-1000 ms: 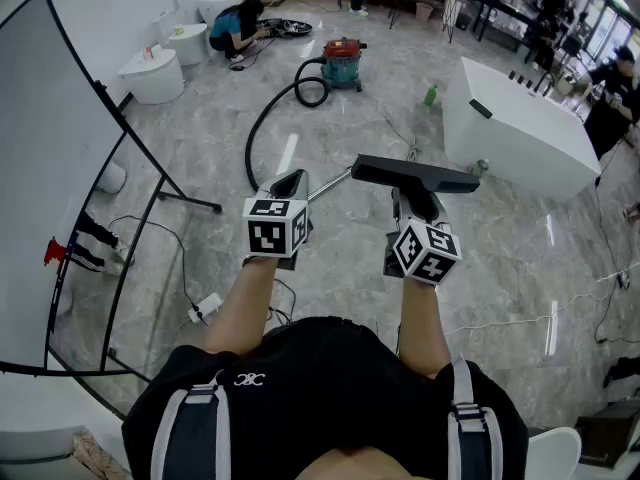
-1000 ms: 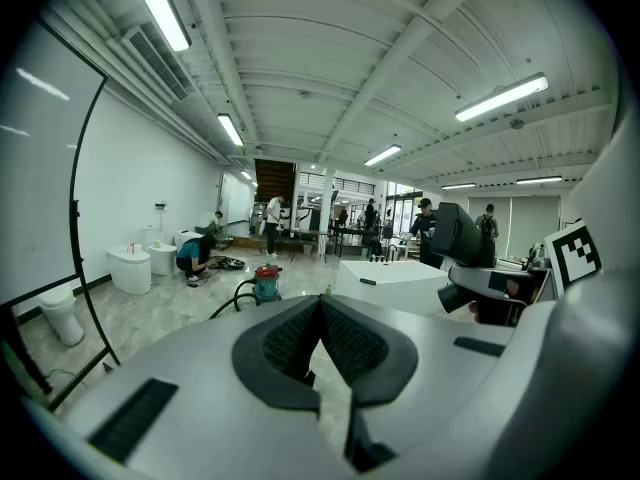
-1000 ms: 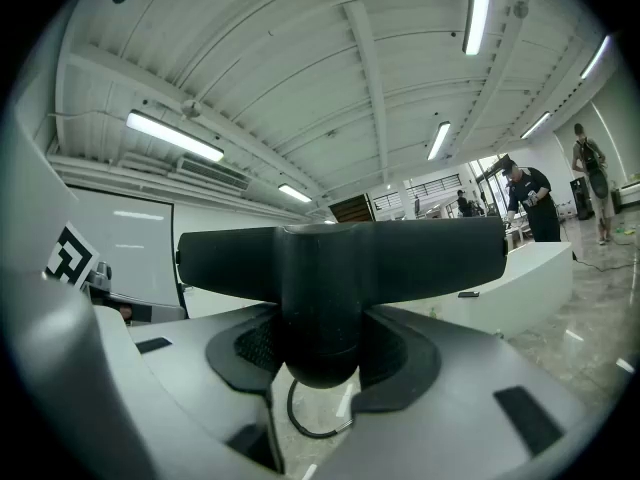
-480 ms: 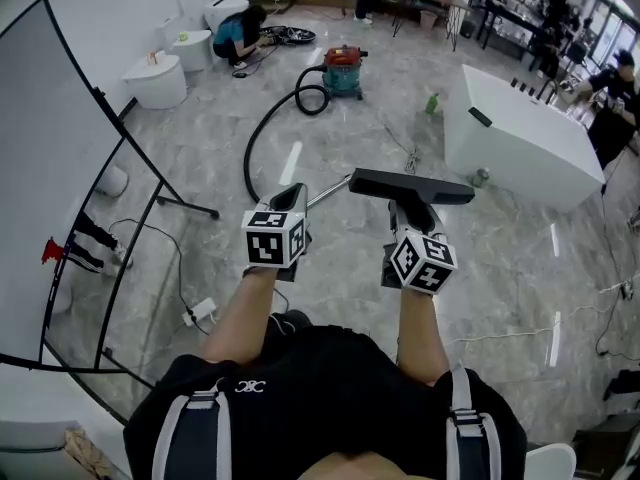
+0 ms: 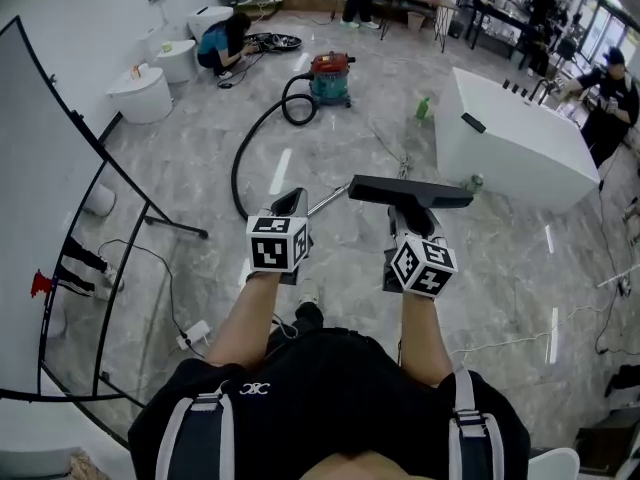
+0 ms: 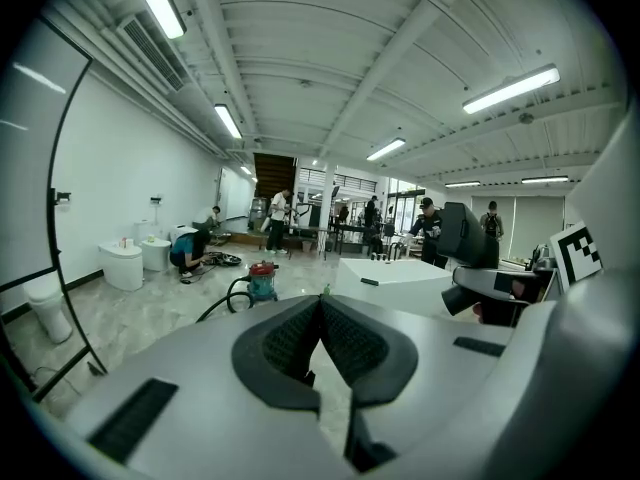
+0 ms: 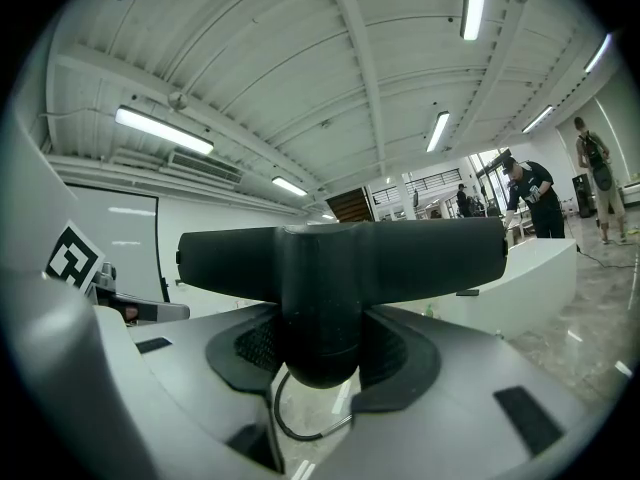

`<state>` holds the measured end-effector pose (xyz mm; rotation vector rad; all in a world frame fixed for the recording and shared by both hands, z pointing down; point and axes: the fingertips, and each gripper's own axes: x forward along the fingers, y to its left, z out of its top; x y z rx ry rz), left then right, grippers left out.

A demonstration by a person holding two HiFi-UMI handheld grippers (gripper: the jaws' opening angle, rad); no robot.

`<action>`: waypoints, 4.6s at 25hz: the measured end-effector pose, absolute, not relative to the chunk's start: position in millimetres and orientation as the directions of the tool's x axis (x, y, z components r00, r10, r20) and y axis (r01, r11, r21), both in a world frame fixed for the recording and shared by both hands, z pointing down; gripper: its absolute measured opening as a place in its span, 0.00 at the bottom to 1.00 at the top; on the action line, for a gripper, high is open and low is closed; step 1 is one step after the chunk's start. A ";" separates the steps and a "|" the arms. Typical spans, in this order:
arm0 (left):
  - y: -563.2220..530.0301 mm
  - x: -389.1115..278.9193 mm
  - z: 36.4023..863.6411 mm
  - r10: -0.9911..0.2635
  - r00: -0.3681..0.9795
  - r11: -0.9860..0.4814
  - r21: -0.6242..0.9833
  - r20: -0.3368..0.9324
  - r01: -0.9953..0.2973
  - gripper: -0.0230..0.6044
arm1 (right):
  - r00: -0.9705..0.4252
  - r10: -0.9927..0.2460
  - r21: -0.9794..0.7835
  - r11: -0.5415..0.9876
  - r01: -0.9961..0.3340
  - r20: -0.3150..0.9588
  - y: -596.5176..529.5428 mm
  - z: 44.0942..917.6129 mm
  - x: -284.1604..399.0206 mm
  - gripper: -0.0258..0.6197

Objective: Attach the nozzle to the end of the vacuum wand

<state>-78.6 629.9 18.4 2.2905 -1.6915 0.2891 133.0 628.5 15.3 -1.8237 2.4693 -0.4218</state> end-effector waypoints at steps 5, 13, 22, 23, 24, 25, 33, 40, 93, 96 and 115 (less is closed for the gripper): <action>556.8 -85.8 11.0 -0.899 0.326 -0.299 0.132 0.293 -0.945 0.05 | -0.284 -0.951 -0.223 0.252 -0.942 0.123 559.2 2.6 128.9 0.33; 435.4 -129.0 -8.9 -0.908 0.339 -0.304 0.168 0.248 -0.938 0.05 | -0.266 -0.957 -0.192 0.241 -0.951 0.115 436.3 -13.8 89.9 0.33; 337.5 -156.5 6.2 -0.882 0.369 -0.327 0.183 0.294 -0.927 0.05 | -0.270 -0.956 -0.189 0.246 -0.951 0.116 351.5 -9.4 51.3 0.33; 332.0 -155.0 11.0 -0.875 0.375 -0.332 0.185 0.305 -0.925 0.05 | -0.264 -0.956 -0.195 0.237 -0.952 0.127 346.4 -4.6 52.6 0.33; 326.7 -153.6 15.7 -0.869 0.381 -0.338 0.185 0.315 -0.923 0.05 | -0.259 -0.956 -0.202 0.229 -0.952 0.138 341.0 -0.1 53.8 0.33; 320.7 -152.8 19.9 -0.863 0.386 -0.343 0.185 0.325 -0.921 0.05 | -0.255 -0.956 -0.209 0.222 -0.953 0.145 335.3 3.6 54.4 0.33; 255.0 -140.0 31.5 -0.850 0.381 -0.351 0.148 0.365 -0.925 0.05 | -0.240 -0.959 -0.258 0.196 -0.946 0.152 269.2 18.3 71.5 0.33; 171.6 -122.9 39.2 -0.850 0.365 -0.343 0.127 0.380 -0.931 0.05 | -0.248 -0.961 -0.279 0.206 -0.938 0.126 178.1 19.5 89.6 0.33; -78.7 -49.1 1001.3 -0.062 0.238 -0.642 0.144 0.969 -0.753 0.34 | -0.593 -0.511 -0.674 0.036 -0.738 0.622 -208.3 823.3 95.5 0.33; -61.3 -57.1 1049.5 -0.029 0.193 -0.632 0.131 0.981 -0.764 0.34 | -0.606 -0.506 -0.681 0.049 -0.731 0.614 -206.7 852.7 95.7 0.33; -37.0 -43.8 1072.3 -0.030 0.175 -0.661 0.111 0.984 -0.742 0.33 | -0.610 -0.530 -0.708 0.025 -0.706 0.589 -192.2 879.0 132.5 0.33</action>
